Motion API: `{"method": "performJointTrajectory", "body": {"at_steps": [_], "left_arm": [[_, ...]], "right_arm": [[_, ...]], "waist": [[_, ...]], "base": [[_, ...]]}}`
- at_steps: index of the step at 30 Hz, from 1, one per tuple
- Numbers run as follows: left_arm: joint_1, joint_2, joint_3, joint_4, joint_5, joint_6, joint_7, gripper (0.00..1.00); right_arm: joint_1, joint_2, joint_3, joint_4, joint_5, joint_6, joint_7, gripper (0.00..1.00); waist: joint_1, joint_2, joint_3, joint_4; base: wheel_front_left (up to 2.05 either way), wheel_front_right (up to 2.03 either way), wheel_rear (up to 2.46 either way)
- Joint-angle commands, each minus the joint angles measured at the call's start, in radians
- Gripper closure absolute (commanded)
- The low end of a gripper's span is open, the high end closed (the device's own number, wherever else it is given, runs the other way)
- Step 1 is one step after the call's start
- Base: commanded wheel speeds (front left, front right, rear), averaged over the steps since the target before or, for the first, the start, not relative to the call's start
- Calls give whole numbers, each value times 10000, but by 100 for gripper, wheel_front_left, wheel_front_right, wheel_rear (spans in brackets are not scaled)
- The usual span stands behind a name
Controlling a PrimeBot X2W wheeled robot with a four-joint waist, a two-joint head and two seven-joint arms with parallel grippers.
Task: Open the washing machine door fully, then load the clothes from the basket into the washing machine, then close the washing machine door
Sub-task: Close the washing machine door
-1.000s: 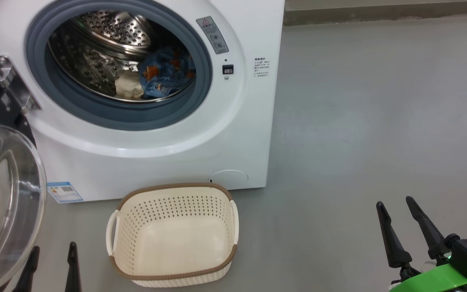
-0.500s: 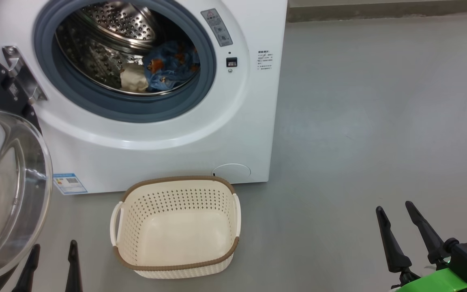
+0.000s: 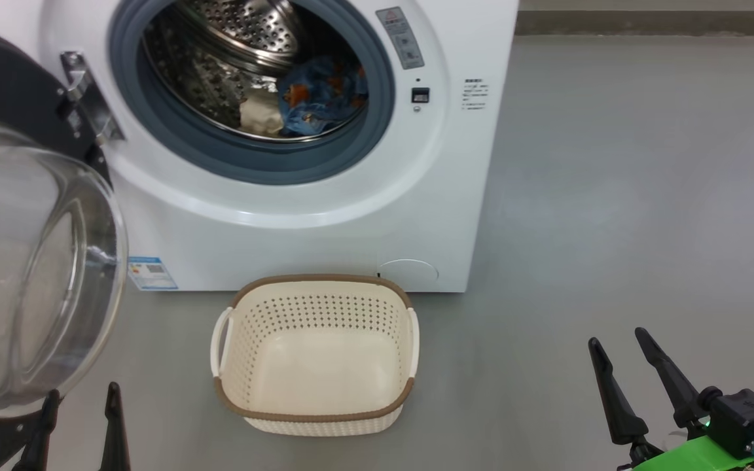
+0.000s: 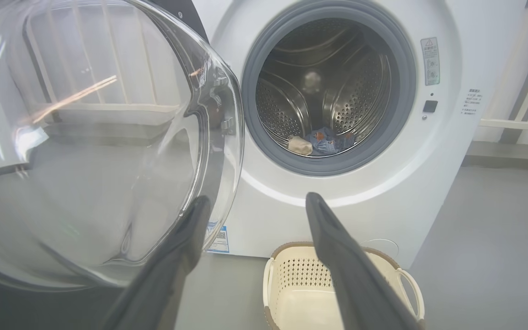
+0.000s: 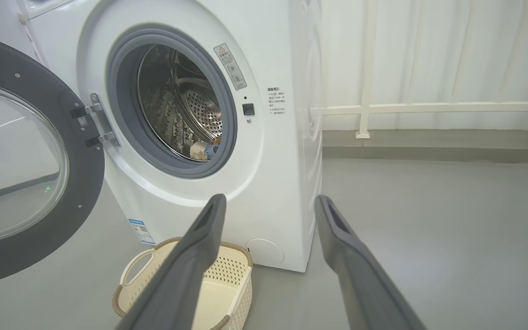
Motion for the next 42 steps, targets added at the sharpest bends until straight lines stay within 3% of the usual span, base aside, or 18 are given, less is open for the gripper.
{"method": "performJointTrajectory", "body": {"at_steps": [1,34,42], "left_arm": [[-188,65,374,-334,-78,6,-65,0],[-41,-162,673,-642,-331,147,-65,0],[145,-163,702,-858,-548,278,-65,0]], "right_arm": [[-391,-173,276,-226,-8,44,-82,0],[-1172,-353,1206,-1,84,44,-82,0],[-1464,-451,1592,71,119,44,-82,0]], "waist": [[0,0,49,341],[0,0,325,4754],[0,0,451,5143]], "base": [[0,0,0],[0,0,0],[0,0,0]]}}
